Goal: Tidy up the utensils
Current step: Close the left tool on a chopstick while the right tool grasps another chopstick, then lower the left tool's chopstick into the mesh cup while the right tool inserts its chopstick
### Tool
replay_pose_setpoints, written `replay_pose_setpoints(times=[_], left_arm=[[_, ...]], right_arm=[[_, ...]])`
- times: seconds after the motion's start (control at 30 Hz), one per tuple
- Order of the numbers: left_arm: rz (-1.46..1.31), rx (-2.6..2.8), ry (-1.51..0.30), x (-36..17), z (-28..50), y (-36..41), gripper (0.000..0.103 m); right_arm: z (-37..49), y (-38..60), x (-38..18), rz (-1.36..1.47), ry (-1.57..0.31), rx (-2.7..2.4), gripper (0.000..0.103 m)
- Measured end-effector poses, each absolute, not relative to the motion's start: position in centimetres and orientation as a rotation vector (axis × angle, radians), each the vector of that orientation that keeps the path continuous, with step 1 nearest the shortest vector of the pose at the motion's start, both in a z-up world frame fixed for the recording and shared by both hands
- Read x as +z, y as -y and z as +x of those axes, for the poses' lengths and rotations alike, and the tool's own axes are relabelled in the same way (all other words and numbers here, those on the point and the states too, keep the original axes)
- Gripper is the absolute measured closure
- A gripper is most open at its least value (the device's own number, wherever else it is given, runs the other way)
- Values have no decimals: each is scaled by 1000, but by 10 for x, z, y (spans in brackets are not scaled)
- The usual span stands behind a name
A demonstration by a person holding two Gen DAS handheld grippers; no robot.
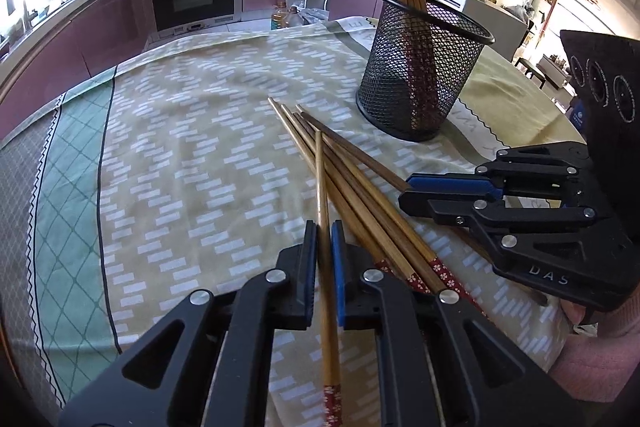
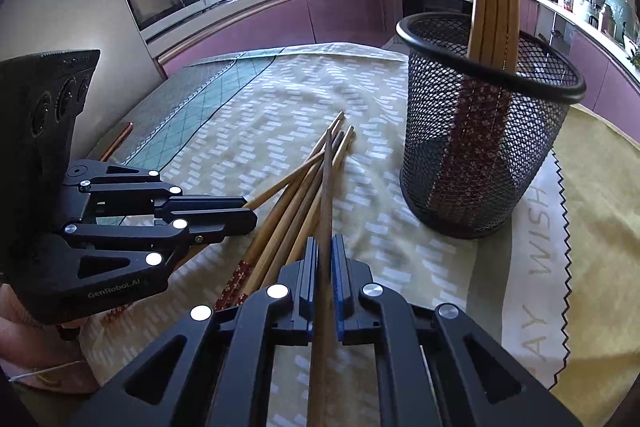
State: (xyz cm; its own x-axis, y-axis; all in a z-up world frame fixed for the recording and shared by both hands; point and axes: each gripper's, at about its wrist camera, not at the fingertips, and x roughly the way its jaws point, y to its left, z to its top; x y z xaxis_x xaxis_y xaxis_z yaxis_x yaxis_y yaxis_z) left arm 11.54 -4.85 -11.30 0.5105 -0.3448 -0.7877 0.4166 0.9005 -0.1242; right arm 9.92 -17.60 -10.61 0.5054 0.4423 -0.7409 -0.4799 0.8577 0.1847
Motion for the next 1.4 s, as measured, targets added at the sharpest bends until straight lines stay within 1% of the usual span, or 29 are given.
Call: replay_pose_setpoints(times=[0.17, 0.43, 0.6, 0.93, 1.4], left_arm=[[48, -493, -895, -97, 113, 44, 96], [2, -577, -804, -53, 104, 37, 96], [-16, -621, -745, -24, 99, 35, 96], [-57, -677, -674, 11, 91, 31, 96], [-84, -695, -530, 67, 118, 44, 96]], right_arm=[[91, 190, -86, -23, -815, 560, 97], [81, 210, -54, 10, -715, 549, 97], [78, 220, -41, 39, -675, 544, 97], [72, 238, -20, 70, -582, 521, 97], [85, 256, 36, 71, -439, 500, 97]])
